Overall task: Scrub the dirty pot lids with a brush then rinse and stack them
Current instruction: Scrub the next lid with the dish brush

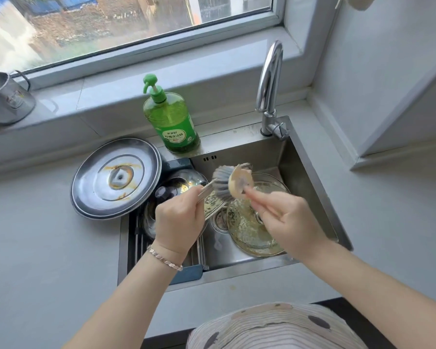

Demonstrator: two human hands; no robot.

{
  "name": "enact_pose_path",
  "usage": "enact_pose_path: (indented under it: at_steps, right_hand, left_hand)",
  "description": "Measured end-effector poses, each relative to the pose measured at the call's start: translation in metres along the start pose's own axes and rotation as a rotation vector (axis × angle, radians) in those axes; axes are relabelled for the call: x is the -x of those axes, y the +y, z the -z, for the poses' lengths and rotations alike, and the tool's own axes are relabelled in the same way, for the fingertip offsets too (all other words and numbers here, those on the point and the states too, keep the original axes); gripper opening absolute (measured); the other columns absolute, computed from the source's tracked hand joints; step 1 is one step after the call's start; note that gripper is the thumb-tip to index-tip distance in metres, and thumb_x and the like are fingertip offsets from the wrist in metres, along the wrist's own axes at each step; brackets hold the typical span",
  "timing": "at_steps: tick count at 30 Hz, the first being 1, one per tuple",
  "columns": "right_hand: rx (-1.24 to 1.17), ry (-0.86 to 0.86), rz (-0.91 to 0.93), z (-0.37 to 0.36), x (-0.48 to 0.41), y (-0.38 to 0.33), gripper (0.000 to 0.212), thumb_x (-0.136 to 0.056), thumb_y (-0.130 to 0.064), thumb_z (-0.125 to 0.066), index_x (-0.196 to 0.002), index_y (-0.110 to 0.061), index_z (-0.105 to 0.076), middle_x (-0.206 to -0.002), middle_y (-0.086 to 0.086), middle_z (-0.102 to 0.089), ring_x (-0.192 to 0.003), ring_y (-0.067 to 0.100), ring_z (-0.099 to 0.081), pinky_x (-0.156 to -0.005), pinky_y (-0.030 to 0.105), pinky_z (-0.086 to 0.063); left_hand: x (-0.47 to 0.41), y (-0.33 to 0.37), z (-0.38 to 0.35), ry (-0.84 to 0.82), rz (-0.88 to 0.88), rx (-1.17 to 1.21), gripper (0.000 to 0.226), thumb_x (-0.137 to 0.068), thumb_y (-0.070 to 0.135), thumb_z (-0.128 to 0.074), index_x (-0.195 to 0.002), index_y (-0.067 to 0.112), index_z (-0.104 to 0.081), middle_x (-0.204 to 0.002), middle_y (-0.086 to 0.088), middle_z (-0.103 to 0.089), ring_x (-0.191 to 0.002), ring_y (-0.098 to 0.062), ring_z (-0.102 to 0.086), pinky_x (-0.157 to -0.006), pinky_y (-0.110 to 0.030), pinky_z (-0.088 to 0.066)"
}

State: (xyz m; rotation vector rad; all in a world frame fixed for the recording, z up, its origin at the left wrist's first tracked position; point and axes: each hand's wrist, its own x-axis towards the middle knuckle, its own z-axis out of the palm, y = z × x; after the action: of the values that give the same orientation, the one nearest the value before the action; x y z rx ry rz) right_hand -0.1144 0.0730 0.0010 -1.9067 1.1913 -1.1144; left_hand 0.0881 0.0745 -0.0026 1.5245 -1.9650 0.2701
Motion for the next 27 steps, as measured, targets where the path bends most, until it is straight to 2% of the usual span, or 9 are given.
enact_pose_path:
  at_steps: [3,7,9,12,14,17,20,22,27]
  right_hand:
    - [0.038,-0.029,0.005,-0.009,0.004,0.008,0.032,-0.088,-0.025,-0.056,-0.120,-0.021,-0.061,-0.055,-0.021,-0.037,-0.050,0.003,-0.035,-0.046,0.023,-0.035]
    - [-0.132,0.093,-0.520,0.009,-0.016,0.035,0.031,-0.094,-0.015,-0.054,-0.123,-0.022,-0.059,-0.056,-0.015,-0.065,-0.045,0.005,-0.045,-0.050,0.012,-0.033]
    - [-0.195,0.047,-0.458,0.005,-0.014,0.018,0.031,-0.093,-0.014,-0.054,-0.123,-0.024,-0.060,-0.063,-0.006,-0.069,-0.046,0.012,-0.043,-0.051,0.019,-0.034]
    - [-0.234,-0.048,-0.340,0.000,-0.010,0.000,0.031,-0.091,-0.012,-0.057,-0.119,-0.027,-0.061,-0.061,-0.013,-0.067,-0.044,0.013,-0.039,-0.051,0.021,-0.035]
    - [-0.223,0.025,-0.503,0.006,-0.021,0.022,0.030,-0.092,-0.014,-0.057,-0.119,-0.026,-0.062,-0.075,-0.004,-0.072,-0.057,0.020,-0.049,-0.061,0.024,-0.039]
    - [-0.185,0.035,-0.667,0.009,-0.026,0.038,0.031,-0.093,-0.016,-0.055,-0.123,-0.019,-0.062,-0.071,-0.011,-0.064,-0.070,0.017,-0.051,-0.065,0.024,-0.039]
    - [-0.270,0.054,-0.543,0.007,-0.028,0.018,0.031,-0.093,-0.014,-0.054,-0.123,-0.020,-0.060,-0.064,-0.008,-0.066,-0.061,0.010,-0.050,-0.062,0.023,-0.041]
    - [-0.280,0.042,-0.526,0.012,-0.034,0.015,0.032,-0.094,-0.011,-0.053,-0.124,-0.019,-0.057,-0.049,-0.021,-0.059,-0.047,-0.005,-0.047,-0.054,0.006,-0.036]
    - [-0.284,0.031,-0.778,0.015,-0.033,0.037,0.032,-0.095,-0.015,-0.052,-0.126,-0.016,-0.060,-0.038,-0.021,-0.046,-0.041,-0.003,-0.036,-0.036,0.008,-0.029]
  left_hand:
    - [-0.008,0.005,-0.001,0.010,0.040,0.042,0.034,-0.091,0.013,-0.043,-0.065,0.004,-0.064,-0.043,-0.002,-0.048,-0.033,-0.019,-0.040,-0.038,-0.021,-0.028]
    - [-0.007,0.011,0.004,-0.002,0.081,0.062,0.026,-0.089,0.015,-0.053,-0.072,0.004,-0.068,-0.043,-0.001,-0.048,-0.033,-0.018,-0.040,-0.034,-0.020,-0.030]
    - [-0.010,0.011,0.003,0.000,0.120,0.066,0.015,-0.083,0.004,-0.059,-0.072,0.003,-0.068,-0.044,-0.001,-0.049,-0.033,-0.019,-0.040,-0.033,-0.023,-0.031]
    - [-0.014,0.009,0.003,-0.011,0.200,0.083,0.005,-0.073,-0.004,-0.068,-0.071,0.001,-0.066,-0.045,-0.003,-0.050,-0.034,-0.021,-0.040,-0.033,-0.028,-0.033]
    - [-0.014,0.008,0.005,-0.018,0.216,0.111,0.005,-0.075,-0.003,-0.066,-0.072,0.000,-0.067,-0.044,-0.004,-0.049,-0.034,-0.022,-0.039,-0.032,-0.027,-0.033]
    - [-0.013,0.011,0.008,-0.005,0.199,0.122,0.009,-0.079,0.003,-0.064,-0.071,0.000,-0.067,-0.043,-0.004,-0.048,-0.034,-0.022,-0.038,-0.036,-0.025,-0.030]
    - [-0.018,0.008,0.010,0.025,0.272,0.204,0.027,-0.087,0.017,-0.054,-0.070,-0.001,-0.065,-0.046,-0.002,-0.048,-0.036,-0.019,-0.037,-0.040,-0.024,-0.031]
    - [-0.019,0.006,0.011,0.023,0.283,0.221,0.028,-0.087,0.020,-0.056,-0.070,-0.001,-0.063,-0.048,0.005,-0.044,-0.038,-0.016,-0.036,-0.041,-0.020,-0.030]
    - [-0.019,0.007,0.015,0.039,0.249,0.242,0.033,-0.088,0.026,-0.053,-0.069,-0.001,-0.061,-0.046,0.000,-0.046,-0.035,-0.017,-0.036,-0.035,-0.025,-0.031]
